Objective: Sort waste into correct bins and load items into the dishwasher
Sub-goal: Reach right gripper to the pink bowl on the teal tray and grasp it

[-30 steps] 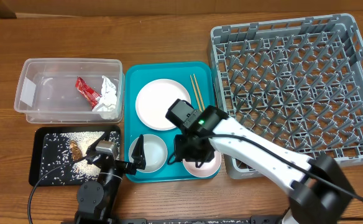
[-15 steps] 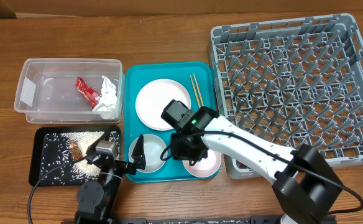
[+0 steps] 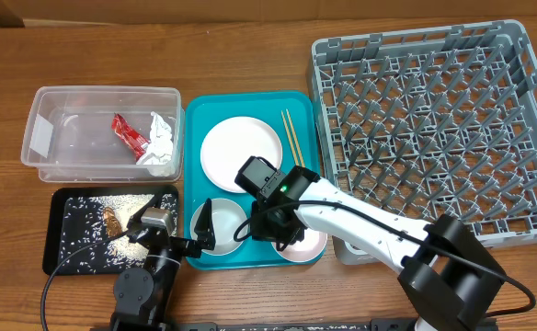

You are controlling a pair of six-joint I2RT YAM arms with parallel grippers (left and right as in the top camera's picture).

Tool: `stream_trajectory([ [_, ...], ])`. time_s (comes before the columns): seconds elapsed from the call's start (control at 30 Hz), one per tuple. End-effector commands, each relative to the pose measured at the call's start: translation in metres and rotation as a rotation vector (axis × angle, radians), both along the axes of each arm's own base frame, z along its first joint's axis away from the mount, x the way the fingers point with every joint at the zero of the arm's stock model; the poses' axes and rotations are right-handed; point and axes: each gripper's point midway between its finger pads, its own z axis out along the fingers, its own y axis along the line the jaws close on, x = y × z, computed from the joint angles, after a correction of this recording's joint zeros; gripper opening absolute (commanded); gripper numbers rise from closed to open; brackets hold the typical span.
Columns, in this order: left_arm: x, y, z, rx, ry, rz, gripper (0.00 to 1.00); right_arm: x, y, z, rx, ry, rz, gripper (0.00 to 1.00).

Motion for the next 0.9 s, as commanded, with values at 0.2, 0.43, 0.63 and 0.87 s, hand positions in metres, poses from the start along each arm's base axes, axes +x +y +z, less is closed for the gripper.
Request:
stream_trajectory([
  [0.2,0.001,0.003,-0.001,0.019,-0.008,0.015,1.0,-0.005,0.056,0.021,0.324,0.021,0.184,0.49],
  [0.43,0.001,0.003,-0.001,0.019,-0.008,0.015,1.0,0.015,0.021,0.02,0.247,-0.005,0.163,0.46],
  [0.63,0.001,0.003,-0.001,0.019,-0.008,0.015,1.0,0.05,-0.049,0.028,0.071,-0.098,0.117,0.51],
  [0.87,0.001,0.003,-0.001,0.019,-0.008,0.015,1.0,0.047,-0.082,0.003,-0.006,-0.067,0.244,0.5],
])
